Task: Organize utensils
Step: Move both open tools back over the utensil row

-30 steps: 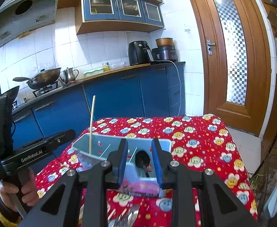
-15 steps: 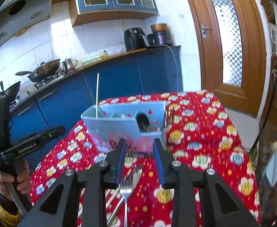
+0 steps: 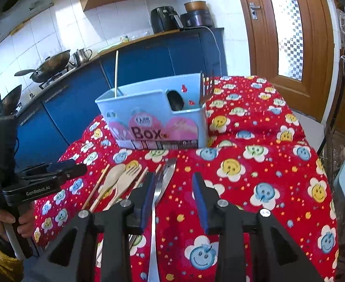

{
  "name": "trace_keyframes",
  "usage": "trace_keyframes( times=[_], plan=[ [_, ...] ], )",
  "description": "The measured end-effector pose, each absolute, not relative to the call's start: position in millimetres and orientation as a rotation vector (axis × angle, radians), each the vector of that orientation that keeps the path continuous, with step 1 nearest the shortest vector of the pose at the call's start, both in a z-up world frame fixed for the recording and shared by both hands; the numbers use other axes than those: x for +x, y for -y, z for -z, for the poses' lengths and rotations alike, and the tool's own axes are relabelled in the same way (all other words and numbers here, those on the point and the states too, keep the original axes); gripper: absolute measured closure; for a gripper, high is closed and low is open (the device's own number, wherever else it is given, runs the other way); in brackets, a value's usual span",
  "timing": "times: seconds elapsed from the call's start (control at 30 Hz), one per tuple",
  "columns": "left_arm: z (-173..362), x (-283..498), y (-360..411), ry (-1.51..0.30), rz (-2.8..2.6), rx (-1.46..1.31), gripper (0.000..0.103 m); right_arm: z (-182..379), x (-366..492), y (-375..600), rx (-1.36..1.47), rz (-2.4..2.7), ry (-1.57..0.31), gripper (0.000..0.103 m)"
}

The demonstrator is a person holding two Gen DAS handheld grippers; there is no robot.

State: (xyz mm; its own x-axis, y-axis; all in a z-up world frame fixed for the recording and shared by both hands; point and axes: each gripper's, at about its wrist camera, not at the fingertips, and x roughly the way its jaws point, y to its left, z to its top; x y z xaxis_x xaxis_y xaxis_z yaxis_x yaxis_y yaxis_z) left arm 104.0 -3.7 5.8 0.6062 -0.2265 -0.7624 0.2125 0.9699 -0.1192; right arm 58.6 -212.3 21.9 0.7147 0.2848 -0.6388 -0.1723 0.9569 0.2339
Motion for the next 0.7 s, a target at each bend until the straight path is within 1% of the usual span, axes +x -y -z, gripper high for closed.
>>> trace_keyframes(
  times=[0.3, 0.33, 0.37, 0.43, 0.5, 0.6, 0.7],
  plan=[
    [15.1, 107.4, 11.7, -1.008, 0.28, 0.036, 0.059, -9.7, 57.5, 212.5, 0.172, -0.264, -0.775, 0.064],
    [17.2, 107.5, 12.8, -1.026, 0.289, 0.038, 0.061, -8.6, 57.3, 212.6, 0.173, -0.265, -0.779, 0.064],
    [19.4, 107.6, 14.3, -1.045, 0.299, 0.043, 0.065, -8.3, 57.4, 212.5, 0.172, -0.266, -0.781, 0.064],
    [21.6, 107.3, 16.8, -1.066, 0.304, 0.059, 0.068, -7.1, 57.2, 212.4, 0.17, -0.268, -0.786, 0.064],
    [21.1, 106.4, 19.6, -1.073, 0.306, 0.091, 0.075, -7.8, 57.7, 211.6, 0.168, -0.27, -0.79, 0.064],
    [20.6, 106.9, 21.3, -1.102, 0.319, 0.106, 0.081, -8.1, 57.8, 210.7, 0.163, -0.273, -0.796, 0.064],
    [20.2, 108.2, 23.9, -1.138, 0.331, 0.122, 0.083, -7.9, 58.6, 208.9, 0.154, -0.279, -0.806, 0.064]
  ],
)
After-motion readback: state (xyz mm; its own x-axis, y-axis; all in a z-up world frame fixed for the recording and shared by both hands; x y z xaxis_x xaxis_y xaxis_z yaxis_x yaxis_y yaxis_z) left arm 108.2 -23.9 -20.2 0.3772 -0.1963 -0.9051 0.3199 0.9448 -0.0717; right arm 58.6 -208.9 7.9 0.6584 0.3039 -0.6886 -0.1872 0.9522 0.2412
